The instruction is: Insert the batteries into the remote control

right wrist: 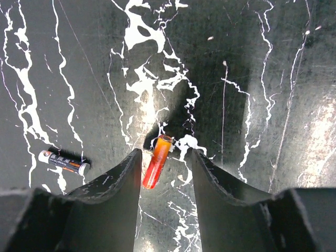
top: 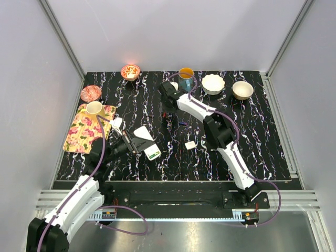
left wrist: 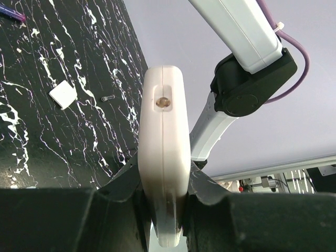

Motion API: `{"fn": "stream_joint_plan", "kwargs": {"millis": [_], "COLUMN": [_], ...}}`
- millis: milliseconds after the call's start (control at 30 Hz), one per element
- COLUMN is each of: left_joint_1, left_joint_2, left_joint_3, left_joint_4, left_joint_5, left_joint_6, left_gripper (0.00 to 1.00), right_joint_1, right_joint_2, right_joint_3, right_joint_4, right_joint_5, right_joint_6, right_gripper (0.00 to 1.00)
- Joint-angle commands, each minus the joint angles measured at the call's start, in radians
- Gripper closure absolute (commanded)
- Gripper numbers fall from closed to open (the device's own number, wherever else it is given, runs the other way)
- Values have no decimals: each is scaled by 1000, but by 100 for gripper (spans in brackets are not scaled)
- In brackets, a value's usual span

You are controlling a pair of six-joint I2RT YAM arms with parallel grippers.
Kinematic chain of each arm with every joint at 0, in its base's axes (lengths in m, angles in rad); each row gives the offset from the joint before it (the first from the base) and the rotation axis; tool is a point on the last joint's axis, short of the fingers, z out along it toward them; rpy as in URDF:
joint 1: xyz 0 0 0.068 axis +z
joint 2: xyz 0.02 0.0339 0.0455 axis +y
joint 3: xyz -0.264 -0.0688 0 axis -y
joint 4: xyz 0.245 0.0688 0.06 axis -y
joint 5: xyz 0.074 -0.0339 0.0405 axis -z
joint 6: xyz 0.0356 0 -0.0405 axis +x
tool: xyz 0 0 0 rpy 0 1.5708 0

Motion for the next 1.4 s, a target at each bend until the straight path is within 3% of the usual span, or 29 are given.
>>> {"fn": "stream_joint_plan", "kwargs": {"millis": [0,233,467,633,767,867,900,1033,1100,1233,1367], "left_joint_1": [6,4,6,6,6,6,4,6,4,4,4], "left_joint_2": [-13,-15,-21,-22,-31,-48,-51,-64,-65,-48,-50], "left_joint_3": [22,8,-1,-4,-2,8,13,51,57,45,19], "left_joint_4": [68,94,101,108,106,88,80,45,40,92,144], "left_joint_5": [7,11,16,16,17,17,22,39,48,71,77], "left_joint_6": [-18,-38,-48,-57,-60,-45,-38,-11,-2,-23,-64], "left_gripper": [100,100,100,100,100,100,100,100,100,100,100], "right_joint_1": [31,47,45,2,-21,-21,-21,-22,-19,-16,-16], "right_joint_2": [20,29,3,-20,-89,-222,-300,-571,-690,-798,-841], "right_joint_3": [42,39,-30,-65,-142,-257,-285,-635,-720,-893,-1007], "right_joint_4": [-49,-103,-103,-100,-62,15,29,228,258,244,250], "right_joint_5": [33,31,36,12,-10,-45,-60,-232,-309,-303,-393], "right_joint_6": [-11,1,1,-31,-114,-294,-421,-744,-923,-1089,-1226], "right_gripper": [53,55,75,100,100,100,100,100,100,100,100]}}
